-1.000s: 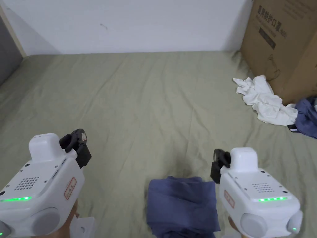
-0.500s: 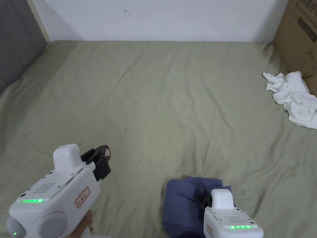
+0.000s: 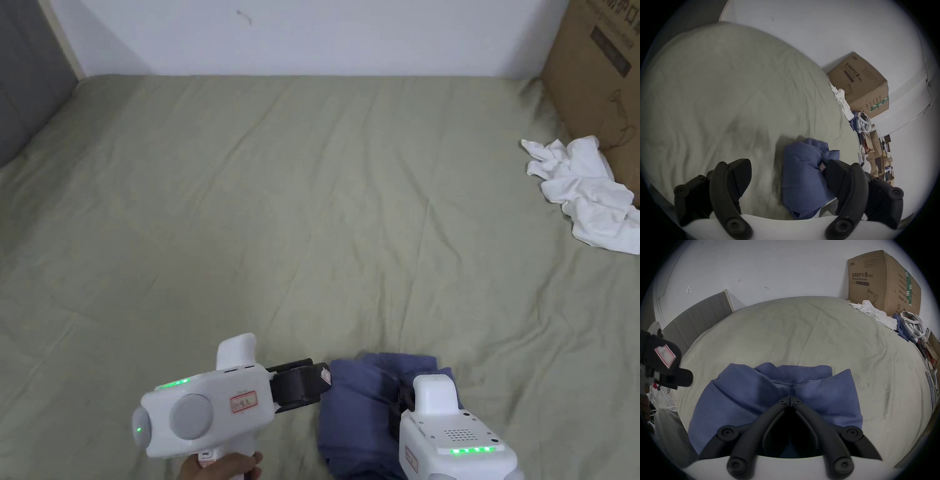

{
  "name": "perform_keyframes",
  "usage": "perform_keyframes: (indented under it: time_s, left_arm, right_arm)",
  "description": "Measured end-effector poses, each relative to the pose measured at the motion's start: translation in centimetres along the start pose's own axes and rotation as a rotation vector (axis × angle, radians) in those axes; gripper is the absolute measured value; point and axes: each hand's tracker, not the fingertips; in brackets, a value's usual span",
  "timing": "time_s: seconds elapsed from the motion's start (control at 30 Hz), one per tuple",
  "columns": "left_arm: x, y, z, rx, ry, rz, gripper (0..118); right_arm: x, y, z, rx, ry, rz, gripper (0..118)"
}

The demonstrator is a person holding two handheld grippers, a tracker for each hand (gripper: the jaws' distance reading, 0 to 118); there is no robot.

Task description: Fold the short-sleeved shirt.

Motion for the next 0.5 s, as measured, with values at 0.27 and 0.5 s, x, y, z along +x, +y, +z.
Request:
perform_keyframes:
  time_s: [0.27, 0.5]
  left_arm:
    - [-0.1, 0.3, -4.9, -0.193, -0.017, -0.014, 106]
    - [0.5, 0.2, -5.8, -0.303, -0.096, -0.078, 50]
  right_arm:
    - [0.2, -0.1, 0.0, 0.001, 0.010, 0.002, 4]
    - [0.3, -0.1, -0.1, -0.003, 0.016, 0.011, 4]
